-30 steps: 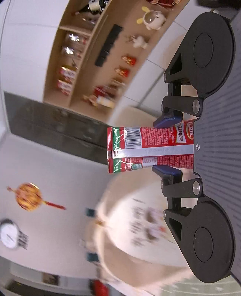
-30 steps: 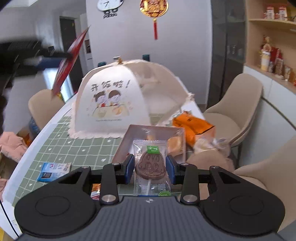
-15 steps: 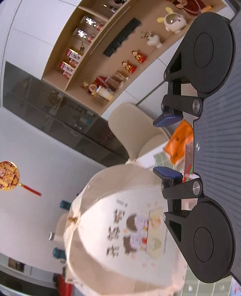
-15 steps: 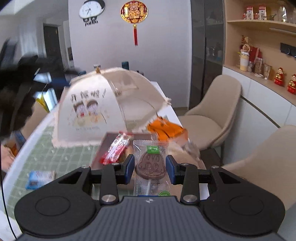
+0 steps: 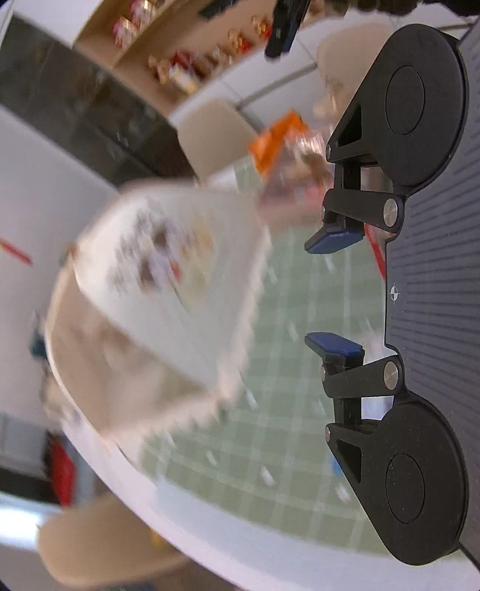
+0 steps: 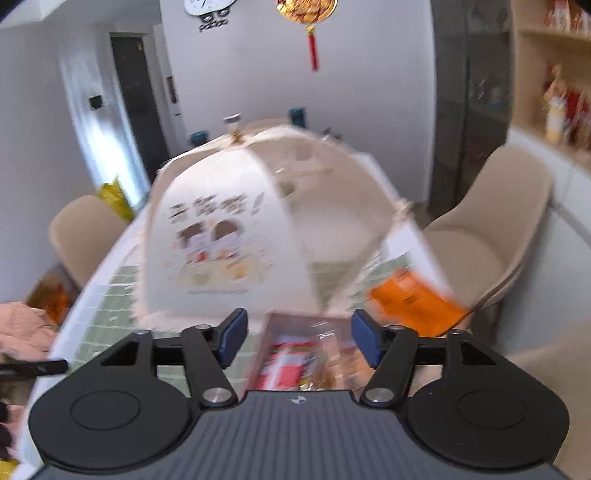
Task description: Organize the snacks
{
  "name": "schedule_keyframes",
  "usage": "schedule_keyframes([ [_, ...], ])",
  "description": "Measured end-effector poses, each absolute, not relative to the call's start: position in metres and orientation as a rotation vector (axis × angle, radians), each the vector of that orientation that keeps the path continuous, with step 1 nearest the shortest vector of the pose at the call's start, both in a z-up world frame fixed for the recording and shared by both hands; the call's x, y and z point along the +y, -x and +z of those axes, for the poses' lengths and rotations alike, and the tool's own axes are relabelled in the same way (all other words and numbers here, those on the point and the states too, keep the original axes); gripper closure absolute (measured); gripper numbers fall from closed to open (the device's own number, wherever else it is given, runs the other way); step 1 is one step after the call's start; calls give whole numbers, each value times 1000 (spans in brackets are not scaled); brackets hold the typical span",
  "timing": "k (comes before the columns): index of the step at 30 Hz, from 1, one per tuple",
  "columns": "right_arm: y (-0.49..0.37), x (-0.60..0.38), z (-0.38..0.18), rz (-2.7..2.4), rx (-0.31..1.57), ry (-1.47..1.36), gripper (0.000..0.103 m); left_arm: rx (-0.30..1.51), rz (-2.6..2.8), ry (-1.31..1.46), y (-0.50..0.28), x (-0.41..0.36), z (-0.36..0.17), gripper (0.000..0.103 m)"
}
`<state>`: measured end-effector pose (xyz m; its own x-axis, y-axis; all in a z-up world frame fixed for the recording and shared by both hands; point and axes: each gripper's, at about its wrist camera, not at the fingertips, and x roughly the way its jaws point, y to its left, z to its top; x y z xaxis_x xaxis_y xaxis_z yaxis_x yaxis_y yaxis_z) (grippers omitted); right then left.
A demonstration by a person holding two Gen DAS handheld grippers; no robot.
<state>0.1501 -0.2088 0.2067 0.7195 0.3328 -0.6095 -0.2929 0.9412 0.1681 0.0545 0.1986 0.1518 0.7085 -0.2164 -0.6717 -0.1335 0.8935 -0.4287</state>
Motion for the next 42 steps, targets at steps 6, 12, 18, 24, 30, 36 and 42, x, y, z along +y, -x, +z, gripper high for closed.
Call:
schedule_keyframes([
  [6,-127,-145,132,444,837,-67,37,850,107,455,-65,261,103,52],
  [12,-104,-112,69,491,964,23,37,940,-36,618,-52,248,73,54],
  [18,-121,-98,32,478,1058,20,37,969,-169,585,-27,196,63,54],
  [24,-104,4,51,803,866,325,29,951,16,678,21,227,46,54],
  [30,-96,98,33,1077,634,656,29,939,206,749,74,268,39,55],
  [36,-145,138,9,1172,820,507,29,942,251,804,102,274,33,55],
  [42,-133,128,-2,1204,942,380,23,928,252,823,92,272,26,56],
])
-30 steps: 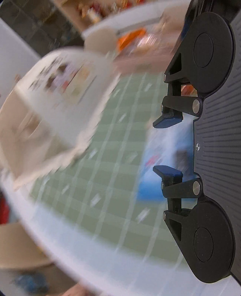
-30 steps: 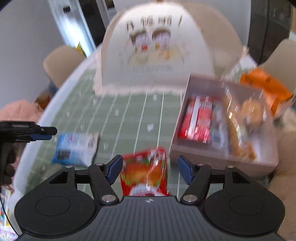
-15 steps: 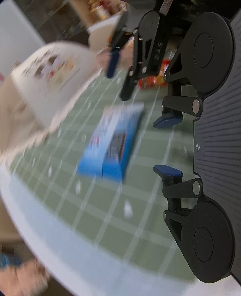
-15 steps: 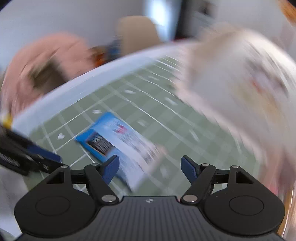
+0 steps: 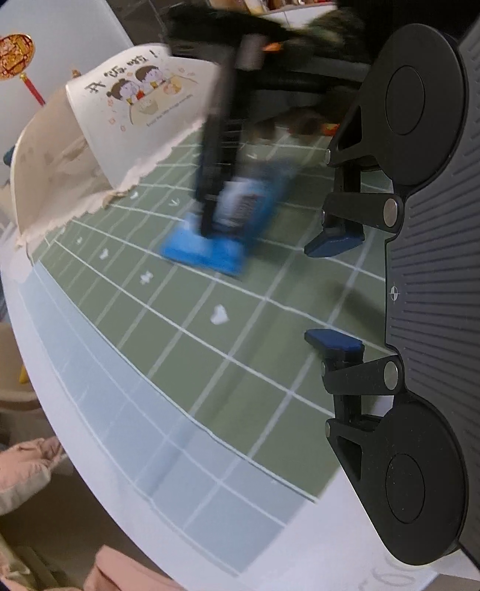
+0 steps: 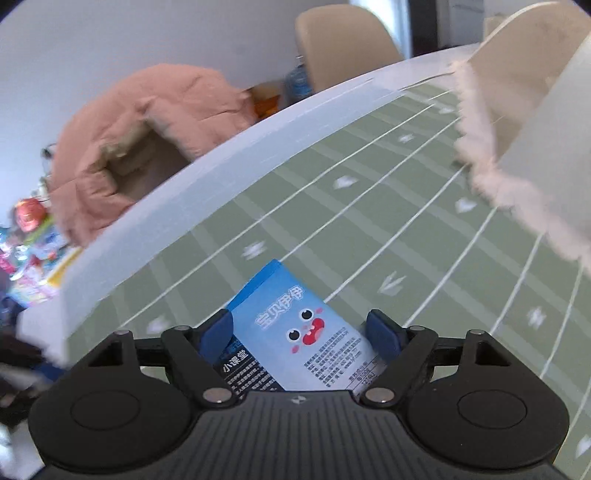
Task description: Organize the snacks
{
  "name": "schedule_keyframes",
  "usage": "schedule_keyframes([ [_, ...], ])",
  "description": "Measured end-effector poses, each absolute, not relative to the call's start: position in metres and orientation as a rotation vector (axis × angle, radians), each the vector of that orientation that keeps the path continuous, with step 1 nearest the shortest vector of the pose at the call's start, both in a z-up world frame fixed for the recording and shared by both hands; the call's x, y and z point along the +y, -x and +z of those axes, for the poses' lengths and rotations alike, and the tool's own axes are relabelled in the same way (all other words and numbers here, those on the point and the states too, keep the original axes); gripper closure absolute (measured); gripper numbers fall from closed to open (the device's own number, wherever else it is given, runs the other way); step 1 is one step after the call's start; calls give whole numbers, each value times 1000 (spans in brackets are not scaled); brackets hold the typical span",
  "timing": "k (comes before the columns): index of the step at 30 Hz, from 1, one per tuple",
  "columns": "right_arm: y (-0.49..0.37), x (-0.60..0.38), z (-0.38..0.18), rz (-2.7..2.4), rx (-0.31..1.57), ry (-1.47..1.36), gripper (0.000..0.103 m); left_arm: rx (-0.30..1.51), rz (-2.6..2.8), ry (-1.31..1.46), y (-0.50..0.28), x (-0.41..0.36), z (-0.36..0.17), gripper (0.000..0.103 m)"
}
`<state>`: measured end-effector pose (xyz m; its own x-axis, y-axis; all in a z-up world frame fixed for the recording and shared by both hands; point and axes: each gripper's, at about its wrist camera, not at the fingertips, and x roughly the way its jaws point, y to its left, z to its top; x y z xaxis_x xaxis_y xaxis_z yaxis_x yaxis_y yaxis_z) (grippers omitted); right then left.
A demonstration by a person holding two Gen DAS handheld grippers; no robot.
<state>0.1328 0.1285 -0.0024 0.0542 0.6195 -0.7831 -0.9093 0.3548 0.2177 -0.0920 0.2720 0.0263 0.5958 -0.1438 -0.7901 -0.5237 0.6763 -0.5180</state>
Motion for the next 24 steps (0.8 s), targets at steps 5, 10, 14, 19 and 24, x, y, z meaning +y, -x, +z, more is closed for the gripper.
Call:
schedule_keyframes([
  [5,-66,119,-6,1257,872,524,17,932,309,831,73,276,22,64],
  [10,-39,121,-10,1157,883,494,11,886,313,858,71,284,25,64],
  [14,-34,125,-11,1059,886,449,9,800,367,814,80,285,44,64],
  [19,-9,128,-19,948,812,421,2,745,402,768,84,289,66,64],
  [24,2,118,-14,968,821,474,28,726,339,727,80,280,83,64],
])
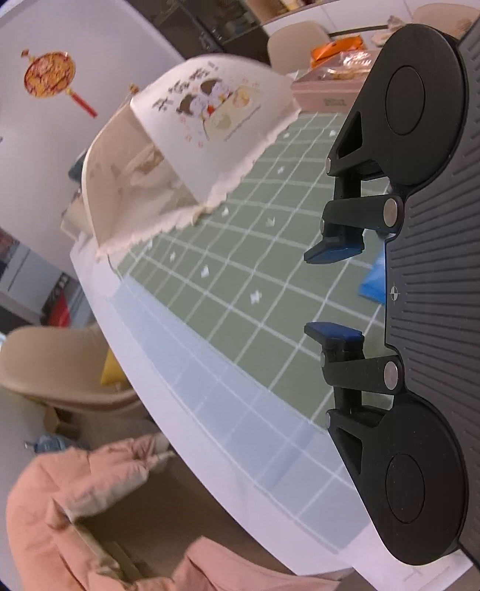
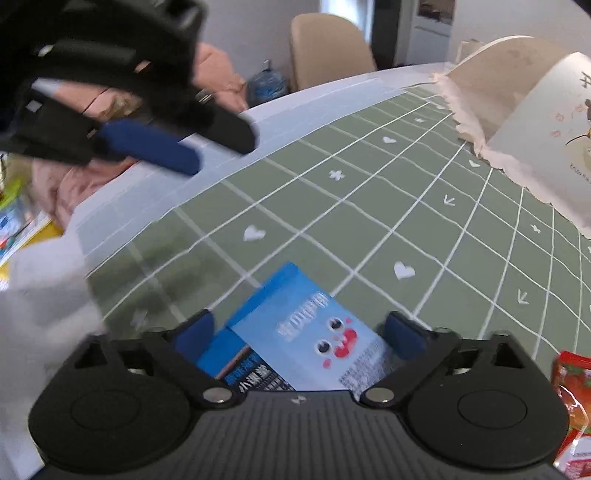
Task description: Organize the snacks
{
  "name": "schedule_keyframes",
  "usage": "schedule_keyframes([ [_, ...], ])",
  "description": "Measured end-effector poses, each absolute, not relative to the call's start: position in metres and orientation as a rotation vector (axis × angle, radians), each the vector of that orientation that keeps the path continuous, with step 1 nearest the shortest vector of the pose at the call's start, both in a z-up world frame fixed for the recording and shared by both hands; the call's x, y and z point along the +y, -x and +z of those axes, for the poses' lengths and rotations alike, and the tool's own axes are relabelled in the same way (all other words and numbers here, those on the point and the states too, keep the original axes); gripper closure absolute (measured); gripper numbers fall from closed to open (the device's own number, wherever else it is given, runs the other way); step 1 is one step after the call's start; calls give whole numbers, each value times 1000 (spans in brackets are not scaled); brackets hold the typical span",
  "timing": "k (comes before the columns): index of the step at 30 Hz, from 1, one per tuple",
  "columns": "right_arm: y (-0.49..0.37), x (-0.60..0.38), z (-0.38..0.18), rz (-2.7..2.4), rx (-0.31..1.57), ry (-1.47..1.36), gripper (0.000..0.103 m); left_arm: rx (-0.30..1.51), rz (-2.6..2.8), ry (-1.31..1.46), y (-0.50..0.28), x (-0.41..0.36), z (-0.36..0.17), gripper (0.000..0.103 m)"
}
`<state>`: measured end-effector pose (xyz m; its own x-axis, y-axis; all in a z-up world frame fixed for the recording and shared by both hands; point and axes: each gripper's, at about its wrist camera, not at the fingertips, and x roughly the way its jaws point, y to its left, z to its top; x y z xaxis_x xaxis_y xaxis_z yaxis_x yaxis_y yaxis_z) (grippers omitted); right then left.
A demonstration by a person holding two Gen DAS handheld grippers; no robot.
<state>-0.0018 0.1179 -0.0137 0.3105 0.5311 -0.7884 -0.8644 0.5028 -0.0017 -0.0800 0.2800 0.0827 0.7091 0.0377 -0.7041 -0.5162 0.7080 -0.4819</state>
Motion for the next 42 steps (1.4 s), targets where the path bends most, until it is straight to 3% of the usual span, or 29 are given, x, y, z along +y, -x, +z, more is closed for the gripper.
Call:
schedule_keyframes([
  [2,-2,97,-4,947,838,470,43,727,310,720,75,272,86,64],
  [5,-14,55,10,831,837,446,98,756,239,701,63,257,84,64],
  [11,-36,-43,34,601,844,354,97,852,78,684,35,215,65,64],
  [14,-37,-75,42,616,860,299,91,899,8,667,30,196,58,64],
  [16,-33,-73,43,704,879,335,61,929,-4,646,31,187,54,64],
  [17,-29,-70,44,755,869,351,36,941,-6,641,33,185,52,64],
  [18,-24,-66,45,808,847,356,28,952,-5,639,35,182,49,64],
  [23,-24,-45,37,985,796,425,28,994,-7,639,50,177,44,64],
  [27,-47,-48,34,783,729,359,28,999,-48,612,51,170,48,64],
  [31,-55,-68,23,611,804,257,28,1001,-73,588,41,161,47,64],
  [35,-27,-88,26,839,867,86,27,1012,-26,600,36,162,39,64],
  [41,-14,-42,11,1004,855,377,26,1000,-1,591,33,171,46,64],
  [42,-19,-36,6,1006,879,399,21,995,0,582,35,172,49,64],
])
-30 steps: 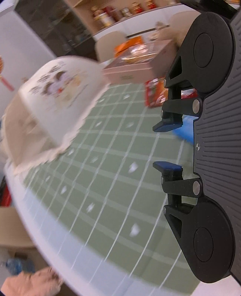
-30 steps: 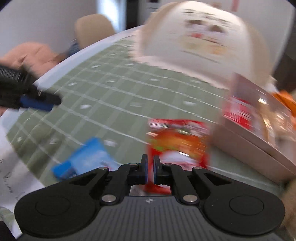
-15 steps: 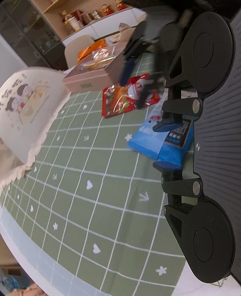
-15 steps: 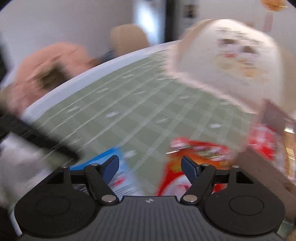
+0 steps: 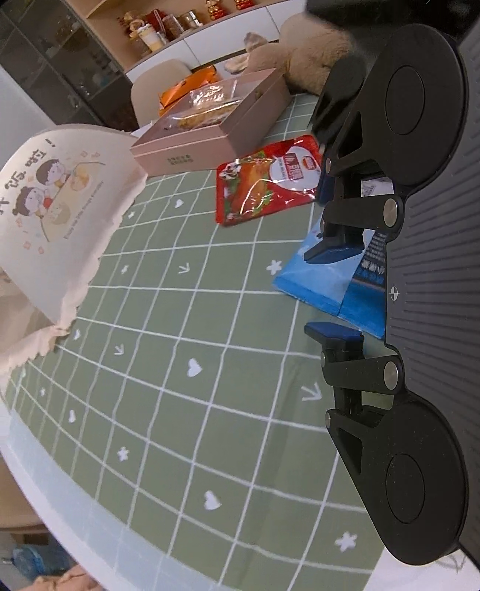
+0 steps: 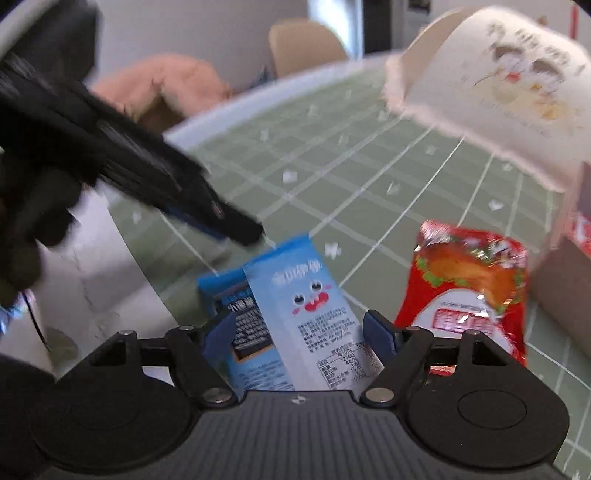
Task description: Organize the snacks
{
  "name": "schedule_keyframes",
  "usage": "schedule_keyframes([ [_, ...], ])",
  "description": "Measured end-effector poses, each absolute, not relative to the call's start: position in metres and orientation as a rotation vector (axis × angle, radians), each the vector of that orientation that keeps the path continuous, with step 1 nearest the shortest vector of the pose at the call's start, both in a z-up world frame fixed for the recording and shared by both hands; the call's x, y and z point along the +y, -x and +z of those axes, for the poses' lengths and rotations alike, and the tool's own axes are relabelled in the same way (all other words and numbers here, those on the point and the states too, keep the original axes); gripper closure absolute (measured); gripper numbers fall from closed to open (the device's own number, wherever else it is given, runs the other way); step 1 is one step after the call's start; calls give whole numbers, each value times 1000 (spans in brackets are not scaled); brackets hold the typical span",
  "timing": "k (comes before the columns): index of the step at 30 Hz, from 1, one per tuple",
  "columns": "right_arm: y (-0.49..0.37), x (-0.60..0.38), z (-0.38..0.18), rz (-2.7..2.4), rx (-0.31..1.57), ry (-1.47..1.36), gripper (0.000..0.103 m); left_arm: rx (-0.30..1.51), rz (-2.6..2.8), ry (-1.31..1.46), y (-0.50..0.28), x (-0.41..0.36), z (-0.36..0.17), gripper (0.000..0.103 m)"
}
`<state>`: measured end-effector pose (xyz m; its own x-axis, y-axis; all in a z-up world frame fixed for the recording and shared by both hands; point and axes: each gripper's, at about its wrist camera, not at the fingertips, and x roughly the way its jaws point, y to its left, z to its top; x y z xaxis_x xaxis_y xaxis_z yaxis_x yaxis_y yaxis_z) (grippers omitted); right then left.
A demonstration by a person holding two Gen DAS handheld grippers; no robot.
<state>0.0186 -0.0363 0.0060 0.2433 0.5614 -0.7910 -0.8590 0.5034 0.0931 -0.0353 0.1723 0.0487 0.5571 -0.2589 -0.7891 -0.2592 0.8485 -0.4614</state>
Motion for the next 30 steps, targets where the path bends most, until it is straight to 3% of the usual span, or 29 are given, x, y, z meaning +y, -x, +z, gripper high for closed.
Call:
schedule_keyframes([
  [6,-26,-34,-3,1056,923,386,6,1014,40,604,47,183,42,64],
  [8,-14,-32,-3,1095,925,411,6,1027,53,617,46,185,37,64],
  [17,29,-31,-8,1115,848,604,8,1020,-6,620,30,172,39,64],
  [21,19,-39,4,975,949,526,21,1003,-37,630,26,165,44,64],
  [30,-10,-141,61,551,887,256,20,993,-162,570,-20,124,46,64],
])
